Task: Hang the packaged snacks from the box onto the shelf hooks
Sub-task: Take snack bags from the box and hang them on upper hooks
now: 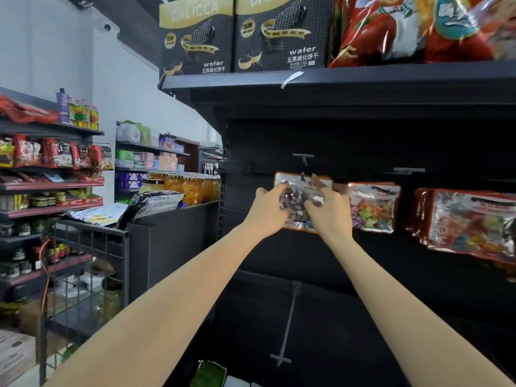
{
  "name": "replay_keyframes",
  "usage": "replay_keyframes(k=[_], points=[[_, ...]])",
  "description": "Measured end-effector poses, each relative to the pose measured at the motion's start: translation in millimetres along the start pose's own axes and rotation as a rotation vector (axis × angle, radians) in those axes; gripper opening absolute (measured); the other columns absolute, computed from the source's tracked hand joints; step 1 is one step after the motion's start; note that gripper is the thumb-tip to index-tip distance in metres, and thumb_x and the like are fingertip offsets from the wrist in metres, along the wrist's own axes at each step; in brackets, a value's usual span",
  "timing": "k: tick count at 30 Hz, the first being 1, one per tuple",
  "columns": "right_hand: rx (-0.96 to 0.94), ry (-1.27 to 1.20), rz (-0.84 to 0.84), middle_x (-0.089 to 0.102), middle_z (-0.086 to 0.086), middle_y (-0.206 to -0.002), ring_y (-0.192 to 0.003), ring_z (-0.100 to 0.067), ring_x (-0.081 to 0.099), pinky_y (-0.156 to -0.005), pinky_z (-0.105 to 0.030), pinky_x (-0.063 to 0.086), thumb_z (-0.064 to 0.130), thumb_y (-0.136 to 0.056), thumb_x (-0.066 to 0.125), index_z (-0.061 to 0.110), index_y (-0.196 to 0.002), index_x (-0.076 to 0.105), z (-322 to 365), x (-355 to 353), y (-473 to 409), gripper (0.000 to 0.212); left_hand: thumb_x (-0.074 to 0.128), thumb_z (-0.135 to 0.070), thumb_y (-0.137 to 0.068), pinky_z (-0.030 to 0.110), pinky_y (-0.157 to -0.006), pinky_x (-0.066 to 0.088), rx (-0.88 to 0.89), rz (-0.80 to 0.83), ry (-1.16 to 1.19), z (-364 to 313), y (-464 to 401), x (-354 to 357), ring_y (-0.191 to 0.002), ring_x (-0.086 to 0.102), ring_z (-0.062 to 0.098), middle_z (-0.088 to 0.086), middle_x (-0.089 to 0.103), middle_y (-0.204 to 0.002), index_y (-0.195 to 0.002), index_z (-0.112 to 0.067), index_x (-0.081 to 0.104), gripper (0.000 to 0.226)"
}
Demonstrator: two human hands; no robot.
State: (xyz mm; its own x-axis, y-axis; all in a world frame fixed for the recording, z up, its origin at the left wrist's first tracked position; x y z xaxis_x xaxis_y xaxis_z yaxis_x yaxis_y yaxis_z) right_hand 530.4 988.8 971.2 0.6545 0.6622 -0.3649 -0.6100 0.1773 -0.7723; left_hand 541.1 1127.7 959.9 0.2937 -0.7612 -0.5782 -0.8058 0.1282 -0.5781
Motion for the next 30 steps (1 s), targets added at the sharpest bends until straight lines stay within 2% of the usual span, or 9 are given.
replay_keyframes(k=[2, 7, 11, 14, 16, 18, 24, 27, 30], points=[[0.006, 0.016, 0.001, 0.027, -0.008, -0.144, -0.112, -0.022, 0.051, -0.079, -0.032, 0.050, 0.017, -0.090, 0.058, 0.026, -0.141, 0.044, -5, 4, -3, 0.054, 0.046, -0.007, -0.094, 0.011, -0.075, 0.037, -0.028, -0.009, -0.024, 3, -8, 4, -0.096, 0.046, 0.019, 0.013, 0.034, -0.127, -0.146, -0.021, 0.029, 0.056], [0.031, 0.106, 0.114, 0.008, -0.007, -0.152, -0.137, -0.026, 0.026, -0.089, -0.036, 0.050, -0.002, -0.088, 0.053, 0.032, -0.149, 0.025, -14, 21, -13, 0.075, 0.045, -0.011, -0.093, 0.016, -0.076, 0.032, -0.070, 0.043, -0.102, 10, -33, 25, -0.115, 0.045, 0.029, 0.014, 0.042, -0.136, -0.144, -0.021, 0.033, 0.054], [0.095, 0.077, 0.191, 0.001, -0.009, -0.154, -0.142, -0.027, 0.012, -0.104, -0.035, 0.036, -0.011, -0.086, 0.049, 0.033, -0.150, 0.019, -23, 34, -21, 0.084, 0.047, -0.007, -0.091, 0.019, -0.079, 0.034, -0.125, 0.050, -0.099, 11, -43, 30, -0.120, 0.043, 0.031, 0.018, 0.035, -0.139, -0.148, -0.018, 0.024, 0.063], [0.053, 0.183, 0.133, 0.003, -0.012, -0.154, -0.141, -0.031, 0.008, -0.110, -0.043, 0.027, -0.003, -0.085, 0.055, 0.026, -0.148, 0.028, -18, 29, -18, 0.074, 0.050, -0.007, -0.089, 0.023, -0.086, 0.040, -0.097, 0.017, -0.129, 7, -38, 24, -0.119, 0.046, 0.033, 0.019, 0.032, -0.137, -0.143, -0.017, 0.034, 0.057], [-0.025, 0.218, -0.003, 0.015, -0.016, -0.150, -0.137, -0.034, 0.015, -0.111, -0.045, 0.028, 0.002, -0.084, 0.060, 0.013, -0.137, 0.045, -9, 19, -10, 0.056, 0.053, -0.010, -0.089, 0.032, -0.097, 0.043, -0.058, -0.053, -0.171, 7, -31, 15, -0.120, 0.045, 0.035, 0.019, 0.034, -0.136, -0.136, -0.016, 0.042, 0.049], [-0.075, 0.154, -0.074, 0.028, -0.017, -0.143, -0.129, -0.033, 0.028, -0.106, -0.043, 0.035, 0.003, -0.085, 0.059, 0.006, -0.126, 0.052, -2, 17, 1, 0.041, 0.052, -0.013, -0.091, 0.042, -0.097, 0.045, -0.029, -0.143, -0.191, 7, -21, 2, -0.116, 0.048, 0.033, 0.015, 0.038, -0.132, -0.132, -0.016, 0.047, 0.042], [-0.170, -0.138, 0.108, 0.060, -0.003, -0.108, -0.099, -0.015, 0.057, -0.084, -0.029, 0.049, 0.007, -0.093, 0.050, 0.012, -0.112, 0.058, 38, 41, 28, 0.021, 0.049, -0.019, -0.095, 0.035, -0.080, 0.052, 0.129, -0.304, -0.337, 3, 23, -48, -0.092, 0.060, 0.017, 0.001, 0.063, -0.105, -0.120, -0.017, 0.054, 0.025], [-0.184, -0.184, 0.216, 0.064, 0.001, -0.102, -0.091, -0.013, 0.059, -0.080, -0.031, 0.050, 0.010, -0.094, 0.048, 0.016, -0.105, 0.062, 64, 64, 54, 0.018, 0.048, -0.021, -0.095, 0.025, -0.074, 0.046, 0.092, -0.334, -0.426, 23, 62, -73, -0.091, 0.060, 0.015, -0.004, 0.064, -0.104, -0.118, -0.020, 0.054, 0.024], [-0.190, -0.238, 0.356, 0.066, 0.000, -0.097, -0.088, -0.014, 0.061, -0.079, -0.034, 0.051, 0.010, -0.093, 0.047, 0.016, -0.099, 0.063, 94, 101, 96, 0.019, 0.048, -0.021, -0.093, 0.027, -0.073, 0.046, -0.008, -0.319, -0.488, 66, 117, -97, -0.090, 0.059, 0.015, -0.007, 0.063, -0.101, -0.114, -0.023, 0.056, 0.022]])
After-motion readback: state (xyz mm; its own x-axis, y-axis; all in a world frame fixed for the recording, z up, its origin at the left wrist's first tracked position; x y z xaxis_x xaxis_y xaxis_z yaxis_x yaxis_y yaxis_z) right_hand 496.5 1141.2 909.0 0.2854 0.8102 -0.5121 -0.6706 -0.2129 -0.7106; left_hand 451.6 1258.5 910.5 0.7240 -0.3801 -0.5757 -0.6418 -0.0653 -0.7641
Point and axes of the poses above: each hand's wrist, its own y-axis away from the middle knuckle, its own x-axis out of the palm, z = x × y, the point moved 9 cm from there along -y, towards the middle knuckle
